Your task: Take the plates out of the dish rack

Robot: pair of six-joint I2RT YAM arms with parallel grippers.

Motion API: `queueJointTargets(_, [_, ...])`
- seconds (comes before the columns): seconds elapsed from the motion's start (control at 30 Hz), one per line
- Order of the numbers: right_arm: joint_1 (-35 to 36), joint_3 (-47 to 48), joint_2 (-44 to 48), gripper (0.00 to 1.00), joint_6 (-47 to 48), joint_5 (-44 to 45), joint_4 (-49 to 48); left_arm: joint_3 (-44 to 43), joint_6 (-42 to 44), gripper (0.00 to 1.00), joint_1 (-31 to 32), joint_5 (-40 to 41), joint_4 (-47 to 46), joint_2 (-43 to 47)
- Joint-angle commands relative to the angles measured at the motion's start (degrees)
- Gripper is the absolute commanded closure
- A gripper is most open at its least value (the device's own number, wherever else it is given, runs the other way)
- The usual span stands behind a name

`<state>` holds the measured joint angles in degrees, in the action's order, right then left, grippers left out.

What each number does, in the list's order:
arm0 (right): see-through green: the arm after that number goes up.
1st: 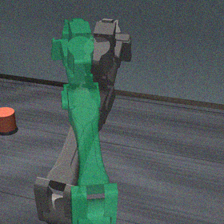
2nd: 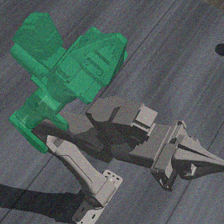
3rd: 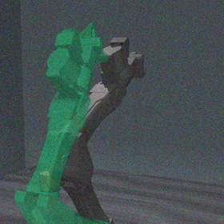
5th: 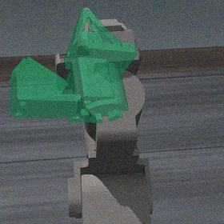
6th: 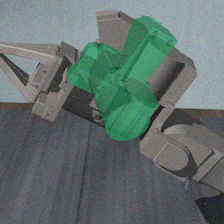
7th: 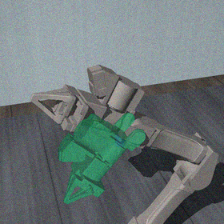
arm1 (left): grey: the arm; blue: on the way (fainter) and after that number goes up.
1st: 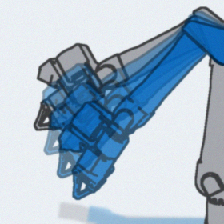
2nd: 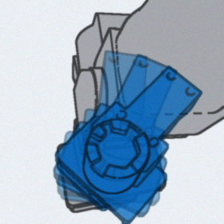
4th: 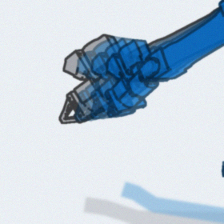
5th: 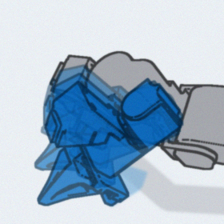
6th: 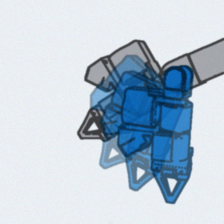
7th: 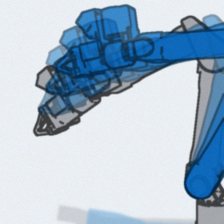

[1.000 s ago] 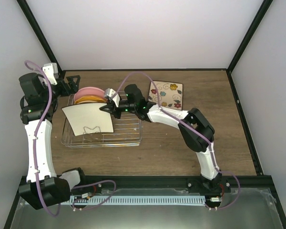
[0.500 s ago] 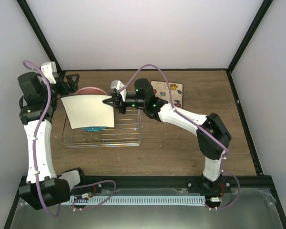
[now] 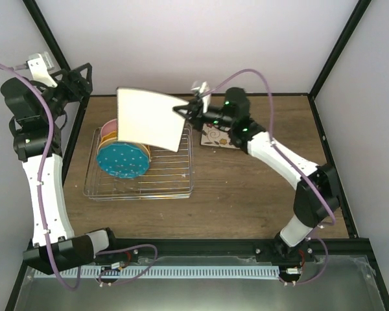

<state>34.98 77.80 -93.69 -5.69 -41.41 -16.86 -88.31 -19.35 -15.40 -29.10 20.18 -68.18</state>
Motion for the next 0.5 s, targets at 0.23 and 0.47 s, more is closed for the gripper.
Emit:
queueJointTargets(0.23, [-27.0, 3.6, 5.5, 0.99, -29.5, 9.9, -4.3, 0.0, -4.9, 0.0, -0.3, -0.5, -4.0, -2.7])
queueJointTargets(0.47, [-37.0, -5.4, 0.2, 0.99, -50.8, 4.0, -7.9, 3.3, -4.9, 0.0, -0.3, -0.9, -3.8, -1.4])
